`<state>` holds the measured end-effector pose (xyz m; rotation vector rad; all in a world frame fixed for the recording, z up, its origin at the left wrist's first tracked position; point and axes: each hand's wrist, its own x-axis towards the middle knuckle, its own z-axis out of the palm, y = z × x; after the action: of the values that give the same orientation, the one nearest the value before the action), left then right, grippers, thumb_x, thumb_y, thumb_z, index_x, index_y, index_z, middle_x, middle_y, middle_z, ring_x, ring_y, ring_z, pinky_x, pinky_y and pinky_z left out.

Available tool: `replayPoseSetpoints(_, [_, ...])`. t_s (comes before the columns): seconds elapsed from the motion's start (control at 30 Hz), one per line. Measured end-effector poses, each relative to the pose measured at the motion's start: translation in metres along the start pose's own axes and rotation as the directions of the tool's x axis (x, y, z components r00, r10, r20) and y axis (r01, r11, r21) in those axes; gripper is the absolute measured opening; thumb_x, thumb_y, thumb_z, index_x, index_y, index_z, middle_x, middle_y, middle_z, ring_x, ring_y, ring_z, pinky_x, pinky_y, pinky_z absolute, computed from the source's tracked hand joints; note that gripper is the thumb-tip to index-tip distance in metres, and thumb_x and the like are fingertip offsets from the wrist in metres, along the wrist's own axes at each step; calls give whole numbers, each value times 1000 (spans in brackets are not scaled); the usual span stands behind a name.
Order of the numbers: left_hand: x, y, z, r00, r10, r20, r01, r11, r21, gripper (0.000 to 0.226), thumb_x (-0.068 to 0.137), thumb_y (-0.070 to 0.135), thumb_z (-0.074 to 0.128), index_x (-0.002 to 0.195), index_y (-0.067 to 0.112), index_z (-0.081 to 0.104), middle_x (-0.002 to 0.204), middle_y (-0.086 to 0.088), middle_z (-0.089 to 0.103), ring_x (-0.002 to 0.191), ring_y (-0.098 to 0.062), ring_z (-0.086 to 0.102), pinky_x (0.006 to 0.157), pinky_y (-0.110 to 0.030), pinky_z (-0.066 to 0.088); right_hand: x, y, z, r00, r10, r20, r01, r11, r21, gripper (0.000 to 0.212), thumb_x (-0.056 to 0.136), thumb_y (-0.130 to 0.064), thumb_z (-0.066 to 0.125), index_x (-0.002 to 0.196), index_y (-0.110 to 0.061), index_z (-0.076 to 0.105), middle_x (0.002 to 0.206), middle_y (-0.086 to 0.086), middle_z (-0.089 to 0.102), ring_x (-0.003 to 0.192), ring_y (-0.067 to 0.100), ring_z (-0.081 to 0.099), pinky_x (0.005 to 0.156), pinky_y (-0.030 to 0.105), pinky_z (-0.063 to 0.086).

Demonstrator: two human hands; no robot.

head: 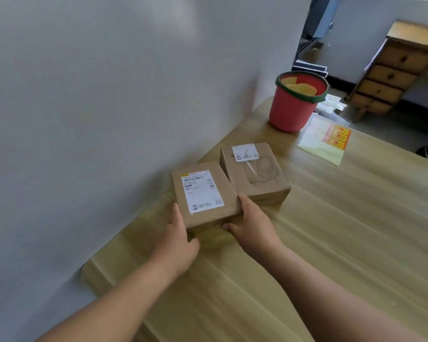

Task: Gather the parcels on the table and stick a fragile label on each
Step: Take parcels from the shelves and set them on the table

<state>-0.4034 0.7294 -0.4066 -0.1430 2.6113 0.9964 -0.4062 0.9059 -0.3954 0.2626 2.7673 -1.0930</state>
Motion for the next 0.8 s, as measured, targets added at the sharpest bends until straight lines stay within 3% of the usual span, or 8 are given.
replayPoseSetpoints(0.07, [8,4,4,1000,-3,30,1,998,66,92,86,21,54,151,21,-11,140,-8,42,113,-28,52,94,-35,45,15,8,-2,1000,-5,13,5,1000,-25,78,81,-25,74,146,-21,32,141,-3,47,129,14,44,102,22,32])
replayPoseSetpoints(0.13, [17,12,7,998,17,54,-25,990,139,89,86,18,51,151,19,-11,148,-7,34,122,-28,48,98,-37,44,28,17,-6,1000,6,15,-5,998,-58,81,81,-26,73,148,-20,29,144,-2,45,131,16,42,104,25,32])
replayPoseSetpoints(0.23, [32,26,10,994,94,58,-106,963,246,78,89,21,51,152,14,5,149,-3,35,130,-24,42,101,-35,41,43,32,-16,999,35,17,-33,993,-111,82,83,-24,72,150,-18,24,147,0,40,133,18,40,105,26,32])
replayPoseSetpoints(0.33, [48,40,15,974,220,58,-226,913,339,58,91,32,56,141,18,29,138,0,46,123,-20,47,96,-34,43,57,49,-29,999,52,2,-50,984,-168,79,84,-22,70,149,-17,25,146,2,40,131,20,42,103,28,34])
replayPoseSetpoints(0.43, [66,60,25,937,338,86,-341,834,434,54,89,43,57,135,22,36,122,-1,51,112,-21,49,90,-31,42,76,62,-42,996,73,-50,-82,977,-198,74,86,-21,67,148,-17,27,146,3,39,129,22,43,102,31,35])
replayPoseSetpoints(0.6, [102,93,41,912,404,69,-366,726,582,67,87,57,52,140,21,32,123,-3,48,112,-23,45,90,-32,38,108,76,-62,988,78,-130,-106,969,-222,74,88,-19,65,149,-15,25,149,6,35,134,24,39,106,33,33])
replayPoseSetpoints(0.8, [140,120,52,907,418,50,-367,728,579,66,88,56,52,139,19,33,127,-7,46,116,-26,43,93,-35,38,138,83,-78,989,48,-142,-85,961,-265,78,88,-22,66,151,-15,20,157,3,24,142,21,26,111,34,28])
